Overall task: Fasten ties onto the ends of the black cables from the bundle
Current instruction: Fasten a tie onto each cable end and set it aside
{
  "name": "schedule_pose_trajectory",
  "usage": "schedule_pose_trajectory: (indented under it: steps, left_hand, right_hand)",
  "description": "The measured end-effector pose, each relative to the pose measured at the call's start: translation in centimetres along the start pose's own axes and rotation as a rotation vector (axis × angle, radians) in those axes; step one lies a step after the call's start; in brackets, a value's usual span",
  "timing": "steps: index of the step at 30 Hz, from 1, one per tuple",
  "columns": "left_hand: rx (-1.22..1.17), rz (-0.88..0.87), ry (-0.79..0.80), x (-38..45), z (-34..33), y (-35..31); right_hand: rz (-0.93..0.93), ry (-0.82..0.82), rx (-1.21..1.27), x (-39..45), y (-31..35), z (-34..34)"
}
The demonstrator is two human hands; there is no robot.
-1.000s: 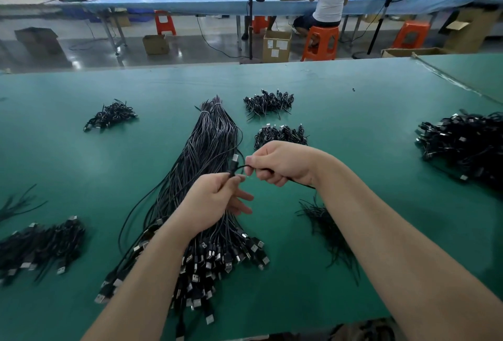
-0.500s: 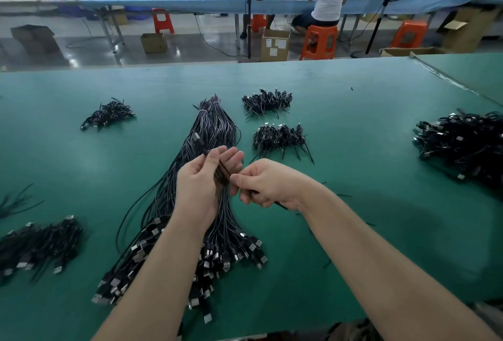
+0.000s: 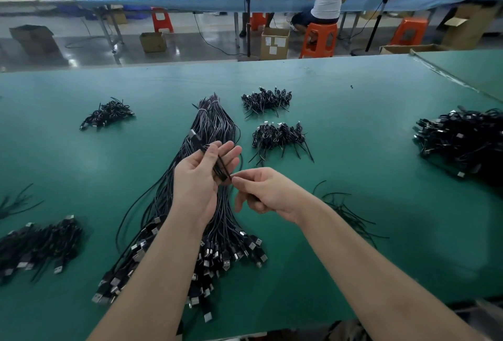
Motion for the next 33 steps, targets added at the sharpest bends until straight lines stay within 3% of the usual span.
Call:
schedule_pose_trajectory:
  steps: [11, 15, 19, 27, 33]
  left_hand:
    - [0.144, 0.001, 0.093, -0.4, -0.4, 0.8]
    - [0.133, 0.035, 0.122, -0.8, -0.7, 1.4]
    - [0.176, 0.051, 0.204, -1.3, -1.1, 1.9]
    - [0.503, -0.062, 0.299, -1.6, -1.5, 2.2]
    - [0.517, -0.066, 0.343, -2.0, -1.9, 2.2]
  right_hand:
    - [-0.015, -0.028, -0.124, 0.2, -0.8, 0.4]
    - [0.017, 0.075, -0.009, -0.1, -0.5, -0.3]
    - [0.065, 0.052, 0.017, 0.1, -0.1, 0.0]
    - [0.106, -0.119, -0.451, 0.8, 0.0, 1.0]
    - [0.141, -0.097, -0.032, 0.9, -0.4, 1.0]
Point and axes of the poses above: each hand's wrist, its own x-axis towards the middle knuckle, its own z-axis out of the back of the hand, y = z × x, the point moved 9 cm from there along x, towards the middle knuckle, and after that the axes turned 2 degrees about y, right-handed, at the moved point
